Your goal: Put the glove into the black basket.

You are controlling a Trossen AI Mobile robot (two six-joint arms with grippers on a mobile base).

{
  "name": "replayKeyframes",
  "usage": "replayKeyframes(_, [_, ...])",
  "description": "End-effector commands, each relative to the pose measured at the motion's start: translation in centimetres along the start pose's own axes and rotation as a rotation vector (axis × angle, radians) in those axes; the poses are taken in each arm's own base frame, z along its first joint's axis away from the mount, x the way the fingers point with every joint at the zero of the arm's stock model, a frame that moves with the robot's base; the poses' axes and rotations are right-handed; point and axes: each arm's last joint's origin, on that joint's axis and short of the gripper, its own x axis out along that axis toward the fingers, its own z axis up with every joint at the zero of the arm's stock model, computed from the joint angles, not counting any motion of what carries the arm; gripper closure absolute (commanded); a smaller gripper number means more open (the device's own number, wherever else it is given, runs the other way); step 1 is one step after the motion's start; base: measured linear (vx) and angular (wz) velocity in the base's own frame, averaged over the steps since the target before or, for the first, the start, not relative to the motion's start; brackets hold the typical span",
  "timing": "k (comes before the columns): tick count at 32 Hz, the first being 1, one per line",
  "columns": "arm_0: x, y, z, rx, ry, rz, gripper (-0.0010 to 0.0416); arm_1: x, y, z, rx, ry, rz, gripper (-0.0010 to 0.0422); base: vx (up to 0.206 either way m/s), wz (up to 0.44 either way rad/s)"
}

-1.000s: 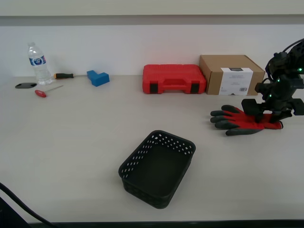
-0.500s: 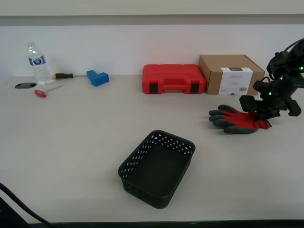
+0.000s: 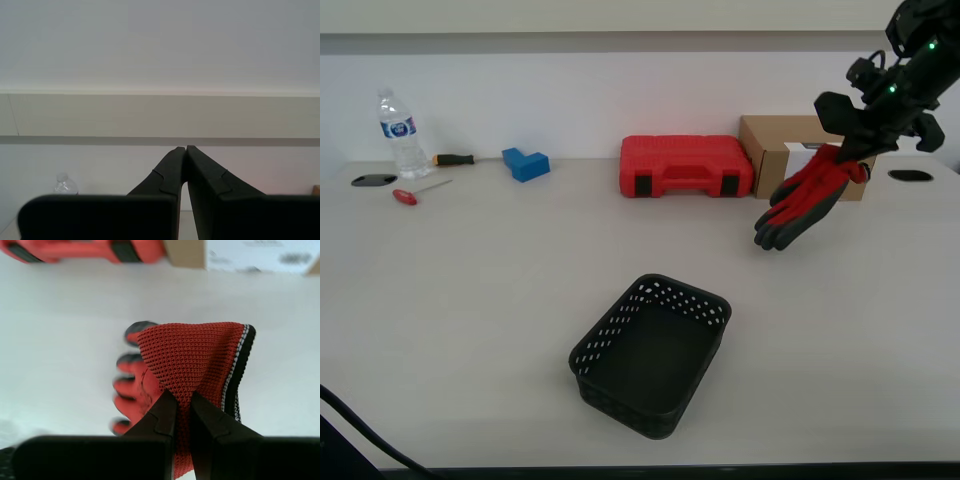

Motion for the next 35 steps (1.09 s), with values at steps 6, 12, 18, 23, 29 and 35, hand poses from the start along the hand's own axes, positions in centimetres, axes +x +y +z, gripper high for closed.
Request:
replayKeyframes(6, [-4.3,7.3,-0.4,-0.099,0.008,0.09,0.0407,0.0,0.0,0.0,0.0,-0.003,-0.001,0.0412,0.0,0.0])
replayKeyframes(12, [-9.1,12.3,-3.4,-0.151,-0.042,0.158,0.0407,0.0,0.0,0.0,0.0,-0.004,-0.001,0.0412,0.0,0.0])
replayKeyframes(18, [-10.3,18.0,-7.5,-0.226,0.032,0.282,0.0407,0.0,0.0,0.1,0.0,-0.005,-0.001,0.0412,0.0,0.0])
replayKeyframes(23, [-8.6,22.4,-9.9,-0.296,0.105,0.355,0.0407,0.0,0.0,0.1,0.0,-0.005,-0.001,0.0412,0.0,0.0])
replayKeyframes(29, [-3.8,24.8,-11.5,-0.337,0.268,0.396,0.0407,0.0,0.0,0.1,0.0,-0.002,-0.001,0.0412,0.0,0.0])
replayKeyframes(35, [-1.0,24.8,-12.5,-0.325,0.365,0.392,0.0407,0.0,0.0,0.0,0.0,0.002,-0.002,0.0412,0.0,0.0])
